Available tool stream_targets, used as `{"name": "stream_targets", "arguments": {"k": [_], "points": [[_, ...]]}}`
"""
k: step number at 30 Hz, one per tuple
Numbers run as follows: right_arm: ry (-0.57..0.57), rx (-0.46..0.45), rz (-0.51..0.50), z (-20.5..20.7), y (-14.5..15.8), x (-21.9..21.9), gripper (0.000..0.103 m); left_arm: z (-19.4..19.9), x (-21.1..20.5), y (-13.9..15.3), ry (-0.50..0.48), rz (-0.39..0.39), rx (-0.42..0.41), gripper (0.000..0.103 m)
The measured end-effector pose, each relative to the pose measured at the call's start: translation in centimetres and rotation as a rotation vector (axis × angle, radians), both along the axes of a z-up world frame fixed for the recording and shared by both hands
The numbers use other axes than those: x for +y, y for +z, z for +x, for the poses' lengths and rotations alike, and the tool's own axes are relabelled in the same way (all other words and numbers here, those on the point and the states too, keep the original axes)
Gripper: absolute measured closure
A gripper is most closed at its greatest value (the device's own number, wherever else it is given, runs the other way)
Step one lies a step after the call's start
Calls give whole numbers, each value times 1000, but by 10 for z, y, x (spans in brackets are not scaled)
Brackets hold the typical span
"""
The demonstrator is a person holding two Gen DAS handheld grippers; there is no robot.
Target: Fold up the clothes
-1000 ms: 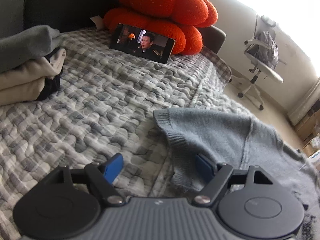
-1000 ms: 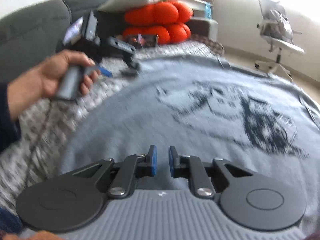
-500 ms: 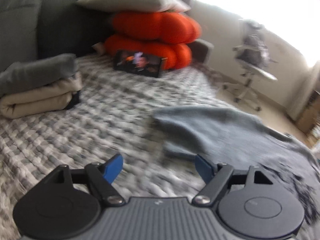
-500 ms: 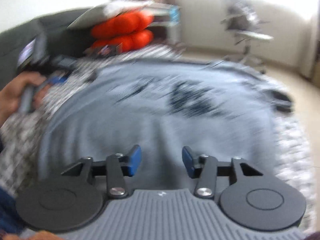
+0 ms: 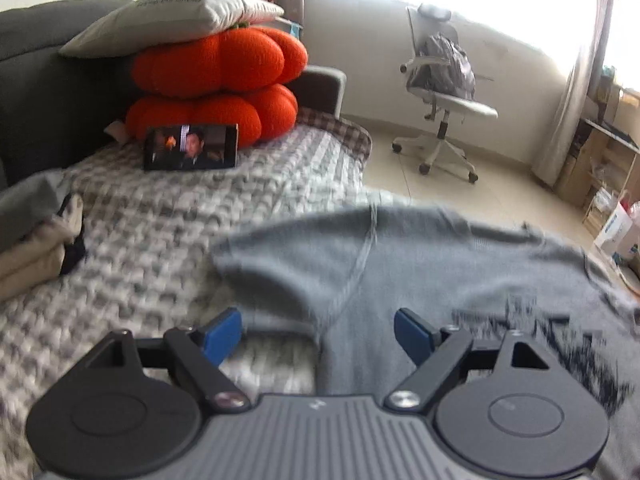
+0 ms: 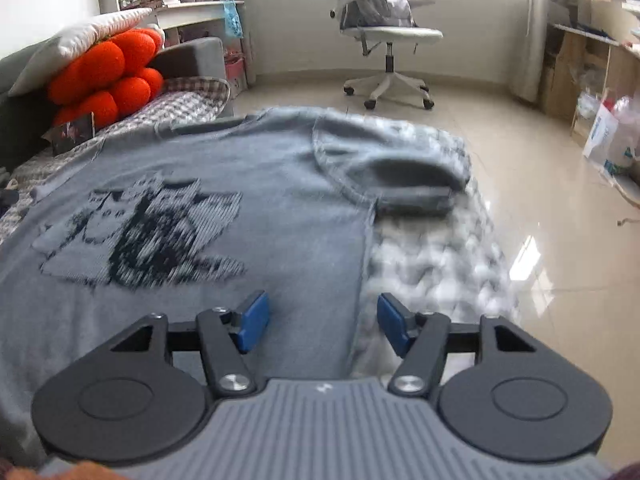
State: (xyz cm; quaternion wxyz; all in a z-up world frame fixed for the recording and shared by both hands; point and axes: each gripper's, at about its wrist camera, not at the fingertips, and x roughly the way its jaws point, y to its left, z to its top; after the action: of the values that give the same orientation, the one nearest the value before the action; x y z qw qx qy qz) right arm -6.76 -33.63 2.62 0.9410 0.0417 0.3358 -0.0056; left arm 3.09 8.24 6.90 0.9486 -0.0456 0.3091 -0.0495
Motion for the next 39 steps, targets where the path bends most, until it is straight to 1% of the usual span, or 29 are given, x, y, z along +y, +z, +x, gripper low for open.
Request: {"name": "stream_targets", "arguments": {"k": [4,8,9,11,13,14,17,20,25,26,27,28,29,30,31,32,33,34,36,37,39], "points": [[1,-27,1,32,12,-16,39,28,-11,9,-21,0,-9,16],[10,-45,66,82,29,-34,39,69,-22,15,-62,-13,4,15],[11,-41,67,96,32,-36,39,81,-24,15,-67,-27,14,13],[13,-32,64,124,38,-40,39,109,-24,14,-76,-80,54,13],[21,-11,36,149,39,-39,39,135,-25,9,-76,-146,98,13],[31,2,25,162,37,-38,39,147,-28,6,-73,-158,115,13],[64,45,-12,193,29,-32,39,177,-43,-5,-71,-125,141,13],[83,53,-22,215,24,-30,39,203,-59,-17,-73,-83,159,13],[114,87,-51,243,11,-30,39,224,-75,-37,-92,-51,175,13],[132,97,-61,244,7,-29,39,224,-78,-39,-98,-29,166,13],[151,106,-71,245,4,-28,42,223,-81,-41,-106,5,153,13],[171,95,-70,243,2,-28,51,222,-85,-43,-115,39,139,15],[192,80,-67,240,2,-27,58,219,-90,-45,-128,81,120,19],[207,68,-81,238,2,-24,74,214,-95,-46,-144,135,93,31],[222,56,-96,236,4,-20,81,209,-100,-46,-166,179,68,48],[229,43,-139,233,4,-14,84,204,-104,-45,-193,207,43,60],[236,31,-183,230,5,-8,89,199,-108,-43,-211,226,26,92],[235,14,-222,227,6,-3,92,196,-109,-40,-212,228,24,102],[216,-30,-295,220,9,5,96,193,-110,-35,-202,227,10,102],[202,-55,-332,219,11,6,97,192,-110,-32,-195,224,-4,102],[182,-102,-365,214,17,9,97,190,-109,-27,-177,213,-28,102]]}}
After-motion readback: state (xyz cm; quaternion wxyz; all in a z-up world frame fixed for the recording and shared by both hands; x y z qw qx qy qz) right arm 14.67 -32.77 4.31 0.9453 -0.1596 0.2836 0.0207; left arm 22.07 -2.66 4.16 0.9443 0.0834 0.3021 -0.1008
